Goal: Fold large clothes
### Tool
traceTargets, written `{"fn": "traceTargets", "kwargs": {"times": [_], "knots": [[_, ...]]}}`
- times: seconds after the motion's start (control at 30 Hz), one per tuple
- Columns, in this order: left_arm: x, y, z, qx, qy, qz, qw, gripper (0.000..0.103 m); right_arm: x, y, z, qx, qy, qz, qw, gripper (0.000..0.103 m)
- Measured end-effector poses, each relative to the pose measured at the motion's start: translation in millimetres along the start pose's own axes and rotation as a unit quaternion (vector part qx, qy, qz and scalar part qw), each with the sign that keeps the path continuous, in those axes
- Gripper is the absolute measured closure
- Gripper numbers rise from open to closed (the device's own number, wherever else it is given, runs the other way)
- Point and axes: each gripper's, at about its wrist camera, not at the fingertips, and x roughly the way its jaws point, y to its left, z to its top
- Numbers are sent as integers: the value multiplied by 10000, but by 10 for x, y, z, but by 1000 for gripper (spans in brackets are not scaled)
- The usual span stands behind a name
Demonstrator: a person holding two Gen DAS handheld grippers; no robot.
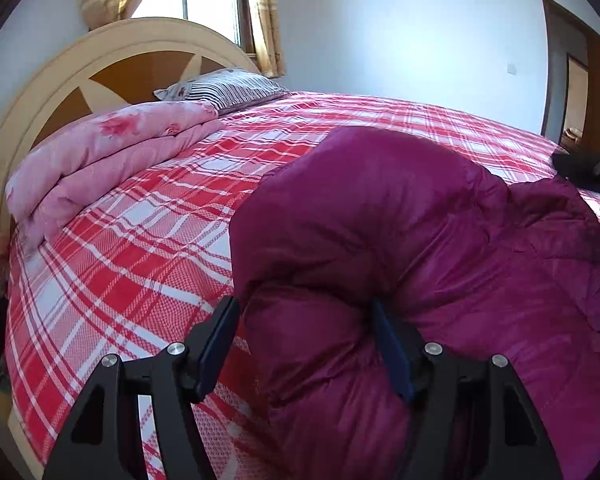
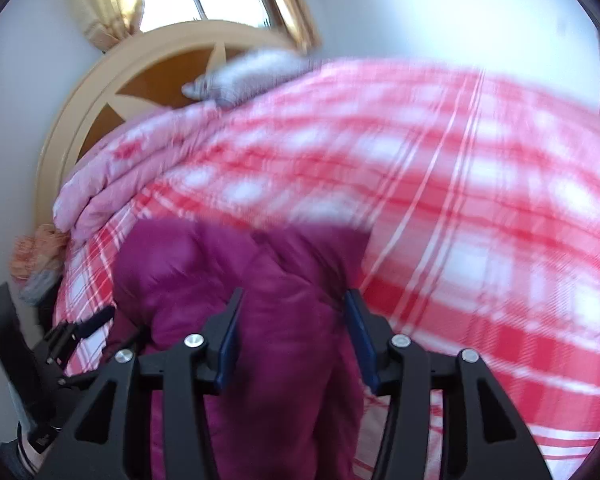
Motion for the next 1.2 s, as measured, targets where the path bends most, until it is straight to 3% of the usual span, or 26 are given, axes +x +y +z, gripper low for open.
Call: {"fn": "traceTargets", "kwargs": {"times": [0.07,0.13,0.2,0.33,0.53,0.63,1.2], "knots": [[44,10,-1,-7,13,3,10000,34,-128,181,-3,-305,-309,-220,9988,30],[42,7,-4,-36,23,-15,10000,33,-106,319,-34,-568,-344,-74,9978,30],[39,20,13,-84,29,-36,10000,32,96,384,-119,-748,34,156,9971,34],[39,33,20,-177,81,-216,9996,30,544,209,-340,-659,806,-102,9945,35],[80,-27,9,-61,103,-256,9996,29,521,-46,-498,-960,610,353,9929,35],[93,-68,4,13,77,-143,9999,29,560,-97,-533,-793,635,486,9936,35],[112,-94,-28,15,56,-10,10000,26,684,7,-586,-973,806,31,9920,27]]}}
